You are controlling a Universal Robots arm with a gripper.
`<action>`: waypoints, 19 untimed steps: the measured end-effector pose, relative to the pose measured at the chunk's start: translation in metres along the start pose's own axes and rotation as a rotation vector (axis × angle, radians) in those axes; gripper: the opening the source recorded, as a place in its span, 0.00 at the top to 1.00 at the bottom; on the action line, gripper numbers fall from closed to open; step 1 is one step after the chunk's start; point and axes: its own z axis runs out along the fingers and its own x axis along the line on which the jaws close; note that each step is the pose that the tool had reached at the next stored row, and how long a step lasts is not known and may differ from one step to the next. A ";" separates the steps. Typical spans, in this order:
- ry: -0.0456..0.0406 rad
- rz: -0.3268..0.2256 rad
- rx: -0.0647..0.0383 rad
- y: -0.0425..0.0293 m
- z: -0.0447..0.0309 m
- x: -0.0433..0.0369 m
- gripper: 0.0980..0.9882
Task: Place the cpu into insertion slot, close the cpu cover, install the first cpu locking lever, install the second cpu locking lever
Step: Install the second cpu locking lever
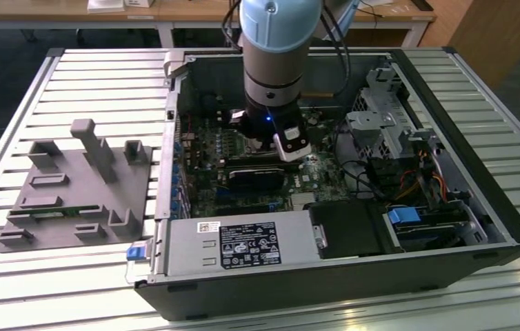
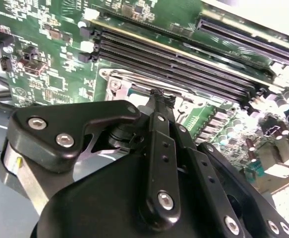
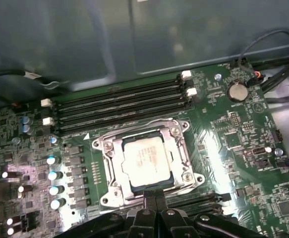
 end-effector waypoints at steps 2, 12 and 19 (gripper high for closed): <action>-0.0014 0.000 0.007 0.0027 0.0007 0.0001 1.00; -0.0117 -0.003 0.051 0.0214 0.0060 0.0018 1.00; -0.0162 -0.004 0.071 0.0324 0.0091 0.0017 1.00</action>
